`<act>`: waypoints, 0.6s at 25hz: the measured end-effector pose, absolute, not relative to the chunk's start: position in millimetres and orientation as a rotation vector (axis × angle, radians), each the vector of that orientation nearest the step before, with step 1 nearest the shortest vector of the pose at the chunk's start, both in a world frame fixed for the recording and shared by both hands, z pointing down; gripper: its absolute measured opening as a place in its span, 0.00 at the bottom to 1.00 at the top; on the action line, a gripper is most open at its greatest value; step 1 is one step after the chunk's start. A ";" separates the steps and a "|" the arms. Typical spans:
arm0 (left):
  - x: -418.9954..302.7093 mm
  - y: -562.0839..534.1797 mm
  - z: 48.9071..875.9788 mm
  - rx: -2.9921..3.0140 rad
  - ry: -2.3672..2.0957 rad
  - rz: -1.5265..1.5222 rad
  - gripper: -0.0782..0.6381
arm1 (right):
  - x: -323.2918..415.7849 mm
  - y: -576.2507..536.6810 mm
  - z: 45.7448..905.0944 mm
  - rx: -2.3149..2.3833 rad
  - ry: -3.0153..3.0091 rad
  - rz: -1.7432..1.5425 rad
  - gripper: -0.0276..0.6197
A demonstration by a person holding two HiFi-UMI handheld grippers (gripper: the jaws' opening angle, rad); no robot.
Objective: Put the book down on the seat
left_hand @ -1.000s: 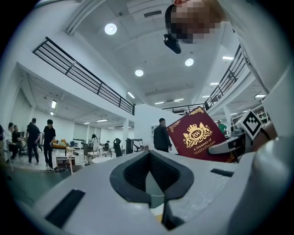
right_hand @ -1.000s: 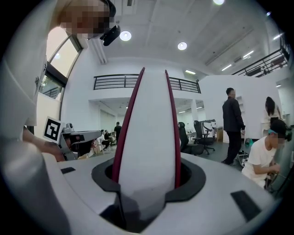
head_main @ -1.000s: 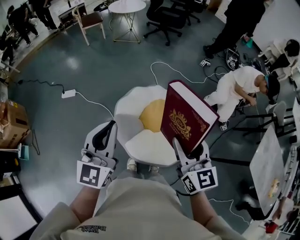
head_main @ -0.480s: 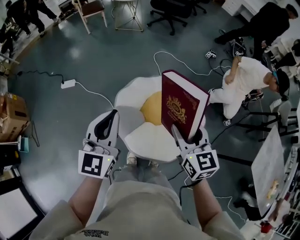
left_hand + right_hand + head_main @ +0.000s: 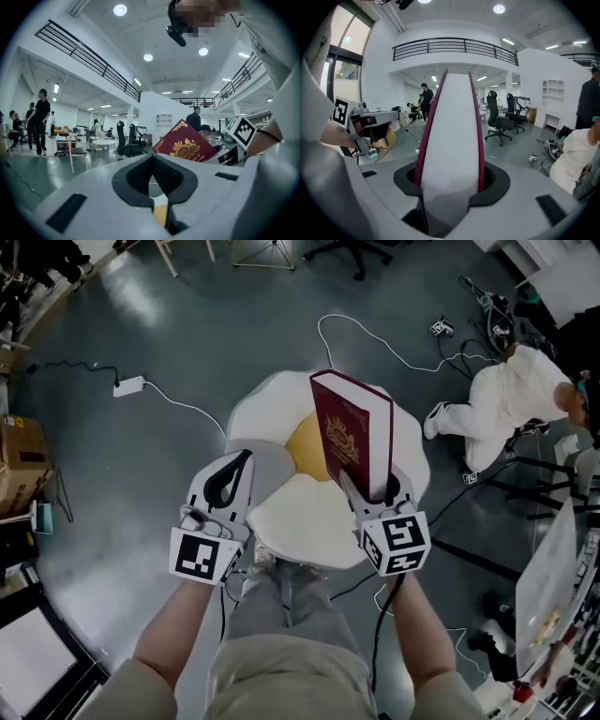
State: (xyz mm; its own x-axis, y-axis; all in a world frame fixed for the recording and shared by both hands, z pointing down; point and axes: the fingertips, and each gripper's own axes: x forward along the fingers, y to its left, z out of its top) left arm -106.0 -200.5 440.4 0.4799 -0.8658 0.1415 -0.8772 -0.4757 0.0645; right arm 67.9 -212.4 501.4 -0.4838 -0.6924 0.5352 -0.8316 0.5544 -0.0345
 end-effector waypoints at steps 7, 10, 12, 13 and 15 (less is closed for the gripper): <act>-102.4 -229.9 579.8 2.511 -1.521 0.182 0.11 | 62.6 -251.0 638.8 1.179 -2.255 0.485 0.38; -102.4 -237.5 643.7 2.459 -1.542 0.232 0.11 | 63.1 -258.4 700.3 1.163 -2.219 0.509 0.38; -103.5 -236.7 693.9 2.400 -1.536 0.284 0.11 | 62.2 -259.2 740.8 1.148 -2.200 0.536 0.38; -103.6 -236.7 718.6 2.371 -1.528 0.310 0.11 | 61.3 -259.1 761.2 1.137 -2.189 0.545 0.38; -102.5 -237.4 762.9 2.318 -1.507 0.345 0.11 | 58.9 -257.8 802.6 1.109 -2.163 0.549 0.38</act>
